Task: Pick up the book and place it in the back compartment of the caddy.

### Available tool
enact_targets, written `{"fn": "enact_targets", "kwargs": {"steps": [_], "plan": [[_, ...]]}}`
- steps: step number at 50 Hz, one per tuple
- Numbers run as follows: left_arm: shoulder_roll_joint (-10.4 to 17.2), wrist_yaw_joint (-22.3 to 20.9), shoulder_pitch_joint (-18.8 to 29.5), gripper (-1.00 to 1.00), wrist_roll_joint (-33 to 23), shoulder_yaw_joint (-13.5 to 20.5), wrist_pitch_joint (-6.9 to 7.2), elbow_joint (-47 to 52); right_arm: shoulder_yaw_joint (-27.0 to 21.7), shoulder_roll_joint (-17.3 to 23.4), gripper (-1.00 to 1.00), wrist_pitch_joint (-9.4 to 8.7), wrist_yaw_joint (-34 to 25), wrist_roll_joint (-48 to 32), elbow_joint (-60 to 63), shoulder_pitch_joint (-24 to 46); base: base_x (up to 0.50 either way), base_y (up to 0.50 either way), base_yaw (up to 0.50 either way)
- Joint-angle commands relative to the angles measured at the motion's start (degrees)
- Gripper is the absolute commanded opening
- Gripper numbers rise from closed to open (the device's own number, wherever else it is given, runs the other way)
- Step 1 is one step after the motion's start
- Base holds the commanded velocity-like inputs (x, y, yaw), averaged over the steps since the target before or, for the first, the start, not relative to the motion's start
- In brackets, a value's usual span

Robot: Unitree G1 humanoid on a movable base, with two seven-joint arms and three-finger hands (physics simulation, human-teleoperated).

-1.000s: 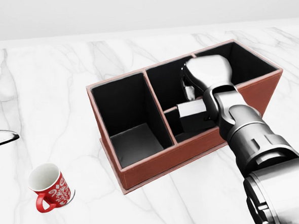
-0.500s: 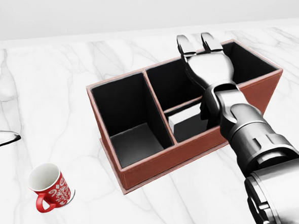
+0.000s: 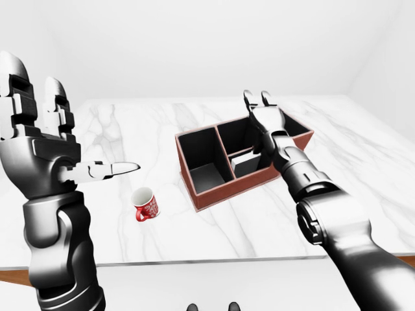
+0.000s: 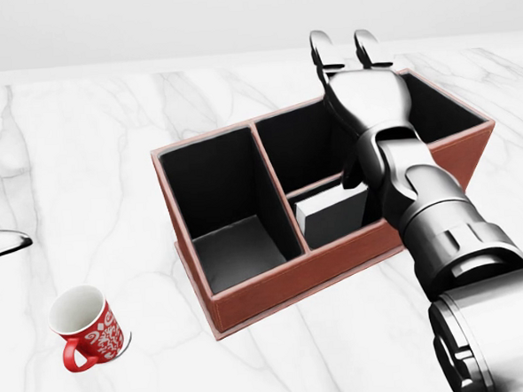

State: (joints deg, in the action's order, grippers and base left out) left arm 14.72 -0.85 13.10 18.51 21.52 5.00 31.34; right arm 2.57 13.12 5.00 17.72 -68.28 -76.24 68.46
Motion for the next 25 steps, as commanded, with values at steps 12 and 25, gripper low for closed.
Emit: {"fn": "enact_targets", "kwargs": {"steps": [12, 25], "plan": [[-0.38, -0.29, -1.07, 1.00, 0.43, 0.37, 0.00, 2.76, -4.81, 2.11, 1.00, 0.00, -14.71, 24.64, 28.20, -9.50, 0.00, 0.00, 0.00], [-0.86, -0.75, -2.07, 1.00, 0.92, 0.87, 0.00, 5.37, -6.52, -1.75, 1.00, 0.00, -29.38, 39.11, 72.57, -29.78, 0.00, 0.00, 0.00]]}}
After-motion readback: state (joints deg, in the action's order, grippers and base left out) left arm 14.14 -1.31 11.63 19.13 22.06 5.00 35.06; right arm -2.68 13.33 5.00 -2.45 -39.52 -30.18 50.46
